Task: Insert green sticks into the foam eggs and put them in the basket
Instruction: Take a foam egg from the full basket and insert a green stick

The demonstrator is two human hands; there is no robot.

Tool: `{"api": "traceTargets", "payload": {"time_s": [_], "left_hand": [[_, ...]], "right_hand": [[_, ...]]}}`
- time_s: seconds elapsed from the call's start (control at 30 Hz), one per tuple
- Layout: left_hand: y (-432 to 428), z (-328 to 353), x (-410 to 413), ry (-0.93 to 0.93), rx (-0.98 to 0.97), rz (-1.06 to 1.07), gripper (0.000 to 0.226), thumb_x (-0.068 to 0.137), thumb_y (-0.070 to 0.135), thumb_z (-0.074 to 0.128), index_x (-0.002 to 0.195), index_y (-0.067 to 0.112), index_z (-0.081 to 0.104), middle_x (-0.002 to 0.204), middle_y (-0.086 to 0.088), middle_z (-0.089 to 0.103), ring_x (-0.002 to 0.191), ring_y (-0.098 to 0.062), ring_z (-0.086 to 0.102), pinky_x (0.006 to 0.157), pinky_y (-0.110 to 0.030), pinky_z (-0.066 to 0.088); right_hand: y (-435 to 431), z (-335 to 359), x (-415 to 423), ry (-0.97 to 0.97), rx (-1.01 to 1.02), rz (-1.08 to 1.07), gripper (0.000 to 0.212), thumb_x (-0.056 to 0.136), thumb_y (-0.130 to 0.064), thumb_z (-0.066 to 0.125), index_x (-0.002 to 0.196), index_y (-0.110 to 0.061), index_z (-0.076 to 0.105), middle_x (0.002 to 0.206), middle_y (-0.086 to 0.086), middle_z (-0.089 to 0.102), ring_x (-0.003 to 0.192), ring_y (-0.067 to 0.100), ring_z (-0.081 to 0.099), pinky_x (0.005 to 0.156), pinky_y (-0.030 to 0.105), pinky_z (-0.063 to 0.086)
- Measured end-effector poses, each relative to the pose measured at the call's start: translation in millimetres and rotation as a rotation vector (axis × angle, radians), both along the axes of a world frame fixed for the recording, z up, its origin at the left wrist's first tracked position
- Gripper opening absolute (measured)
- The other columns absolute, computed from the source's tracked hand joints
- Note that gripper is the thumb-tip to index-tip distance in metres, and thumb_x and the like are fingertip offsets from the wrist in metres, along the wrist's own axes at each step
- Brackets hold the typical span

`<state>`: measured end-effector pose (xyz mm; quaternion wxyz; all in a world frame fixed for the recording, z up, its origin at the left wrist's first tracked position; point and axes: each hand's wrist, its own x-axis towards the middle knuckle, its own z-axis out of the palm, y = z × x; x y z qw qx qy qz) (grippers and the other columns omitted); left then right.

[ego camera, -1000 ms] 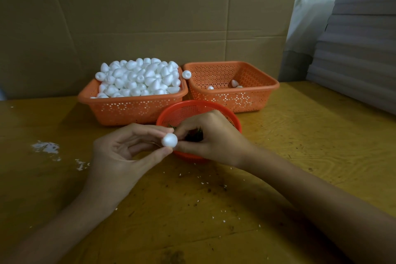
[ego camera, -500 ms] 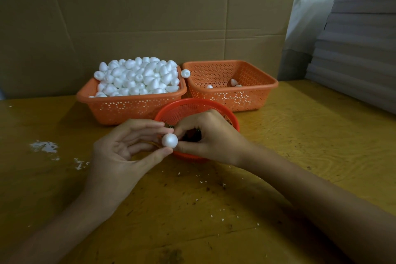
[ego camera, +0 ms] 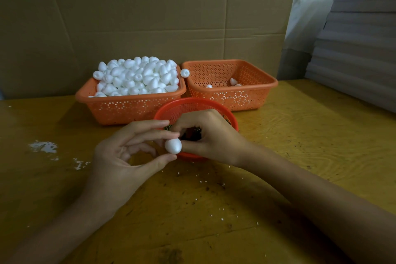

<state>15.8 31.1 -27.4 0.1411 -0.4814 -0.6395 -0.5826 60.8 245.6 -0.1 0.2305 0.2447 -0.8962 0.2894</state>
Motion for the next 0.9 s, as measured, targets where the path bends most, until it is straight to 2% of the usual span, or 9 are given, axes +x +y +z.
{"api": "traceTargets", "payload": {"time_s": [0.13, 0.27, 0.4, 0.53, 0.67, 0.83, 0.9], "left_hand": [[0.0, 0.3, 0.8, 0.02, 0.001, 0.006, 0.058, 0.072, 0.009, 0.088, 0.126, 0.019, 0.066, 0.112, 0.006, 0.079, 0.1, -0.02, 0.077, 0.078, -0.027, 0.061], [0.0, -0.7, 1.1, -0.017, 0.024, 0.017, 0.053, 0.079, 0.016, 0.091, 0.126, 0.023, 0.067, 0.112, 0.006, 0.079, 0.099, -0.021, 0.076, 0.08, -0.028, 0.061], [-1.3, 1.7, -1.2, -0.085, 0.08, 0.042, 0.05, 0.08, 0.027, 0.086, 0.126, 0.023, 0.066, 0.113, 0.003, 0.079, 0.099, -0.022, 0.077, 0.082, -0.03, 0.062], [-2.6, 1.2, -3.7, -0.094, 0.09, 0.044, 0.051, 0.077, 0.012, 0.088, 0.123, 0.02, 0.066, 0.111, 0.001, 0.079, 0.098, -0.024, 0.077, 0.081, -0.036, 0.064], [-2.3, 0.5, -3.8, -0.075, 0.079, 0.043, 0.054, 0.074, 0.009, 0.086, 0.123, 0.018, 0.065, 0.11, 0.001, 0.079, 0.096, -0.024, 0.077, 0.081, -0.036, 0.064], [-2.5, -0.5, -4.0, -0.055, 0.071, 0.036, 0.053, 0.079, 0.019, 0.091, 0.125, 0.018, 0.064, 0.111, 0.002, 0.079, 0.096, -0.023, 0.077, 0.08, -0.033, 0.063], [-2.0, -0.7, -3.2, -0.03, 0.061, 0.026, 0.052, 0.078, 0.025, 0.087, 0.125, 0.022, 0.065, 0.113, 0.004, 0.079, 0.097, -0.022, 0.077, 0.08, -0.03, 0.063]], "right_hand": [[0.0, 0.2, 0.3, 0.006, 0.009, 0.005, 0.007, 0.089, -0.012, 0.082, 0.09, -0.007, 0.077, 0.084, -0.001, 0.074, 0.078, 0.005, 0.065, 0.072, 0.014, 0.043], [-0.1, -0.8, -0.7, 0.006, 0.013, -0.002, 0.007, 0.089, -0.01, 0.081, 0.091, -0.005, 0.077, 0.086, 0.001, 0.075, 0.08, 0.011, 0.068, 0.072, 0.025, 0.05], [0.8, -0.2, -0.5, -0.021, -0.038, 0.014, 0.01, 0.088, -0.013, 0.083, 0.095, -0.006, 0.08, 0.089, -0.001, 0.077, 0.082, 0.008, 0.069, 0.075, 0.019, 0.05], [0.5, 0.0, -0.6, -0.033, -0.048, 0.014, 0.012, 0.088, -0.016, 0.084, 0.097, -0.007, 0.08, 0.091, -0.002, 0.077, 0.082, 0.007, 0.07, 0.076, 0.02, 0.051], [-0.1, 0.0, 0.1, -0.041, -0.037, 0.015, 0.012, 0.089, -0.016, 0.083, 0.097, -0.008, 0.08, 0.091, -0.003, 0.077, 0.082, 0.007, 0.069, 0.075, 0.023, 0.053], [-0.5, 0.9, 0.6, -0.04, -0.026, 0.014, 0.01, 0.09, -0.015, 0.081, 0.097, -0.008, 0.08, 0.091, -0.002, 0.076, 0.082, 0.005, 0.068, 0.075, 0.017, 0.048], [-0.1, 0.8, 0.8, -0.029, -0.015, 0.01, 0.008, 0.09, -0.013, 0.081, 0.094, -0.007, 0.079, 0.089, -0.002, 0.076, 0.08, 0.004, 0.067, 0.074, 0.016, 0.046]]}}
